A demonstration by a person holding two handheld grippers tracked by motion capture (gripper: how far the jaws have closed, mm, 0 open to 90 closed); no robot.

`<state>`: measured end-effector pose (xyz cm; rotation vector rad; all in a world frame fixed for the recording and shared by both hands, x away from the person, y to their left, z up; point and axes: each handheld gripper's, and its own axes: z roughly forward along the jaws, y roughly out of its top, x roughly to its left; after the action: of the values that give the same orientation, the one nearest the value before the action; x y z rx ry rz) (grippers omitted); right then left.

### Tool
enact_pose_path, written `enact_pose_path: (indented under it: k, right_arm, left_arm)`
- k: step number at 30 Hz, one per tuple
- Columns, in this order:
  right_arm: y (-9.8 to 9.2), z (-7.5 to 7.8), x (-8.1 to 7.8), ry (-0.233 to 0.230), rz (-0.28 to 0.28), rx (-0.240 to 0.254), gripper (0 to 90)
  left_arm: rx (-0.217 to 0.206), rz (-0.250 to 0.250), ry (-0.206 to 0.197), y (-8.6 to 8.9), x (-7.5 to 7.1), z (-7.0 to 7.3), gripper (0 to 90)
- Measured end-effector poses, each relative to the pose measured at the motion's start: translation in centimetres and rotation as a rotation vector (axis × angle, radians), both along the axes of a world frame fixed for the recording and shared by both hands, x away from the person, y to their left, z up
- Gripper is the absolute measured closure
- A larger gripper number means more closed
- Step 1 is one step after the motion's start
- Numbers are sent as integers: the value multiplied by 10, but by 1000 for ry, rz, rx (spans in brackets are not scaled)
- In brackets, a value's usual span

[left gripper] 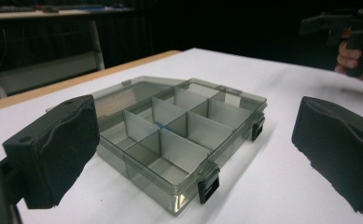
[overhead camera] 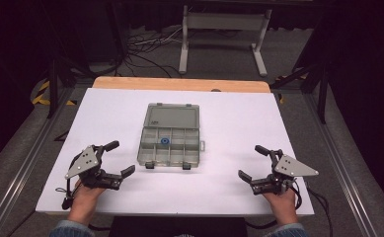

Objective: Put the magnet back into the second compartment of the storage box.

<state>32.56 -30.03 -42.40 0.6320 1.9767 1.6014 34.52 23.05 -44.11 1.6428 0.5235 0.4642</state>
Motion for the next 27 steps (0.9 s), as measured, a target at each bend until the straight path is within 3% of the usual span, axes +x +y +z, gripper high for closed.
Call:
enact_pose_path:
  k: [2,6,8,14,21,27]
  right_arm:
    - [0,0,0,-1,-3,7,0]
    - [0,-1,1,4,-5,5,0]
    - [0,-2,1,8,-5,6,0]
    - [-2,-3,3,22,-12,12,0]
    - [-2,-4,3,28,-17,12,0]
    - [-1,-4,4,32,-16,7,0]
  left_arm:
    - [-35,-11,-4,2,1,-6,8]
    - [-43,-20,-5,3,4,-14,4]
    - [-64,-22,14,4,6,-18,4]
    - [-98,-23,-9,5,5,-17,4]
    - [-79,-8,-33,5,4,-16,7]
    - [-92,-7,-20,5,4,-16,8]
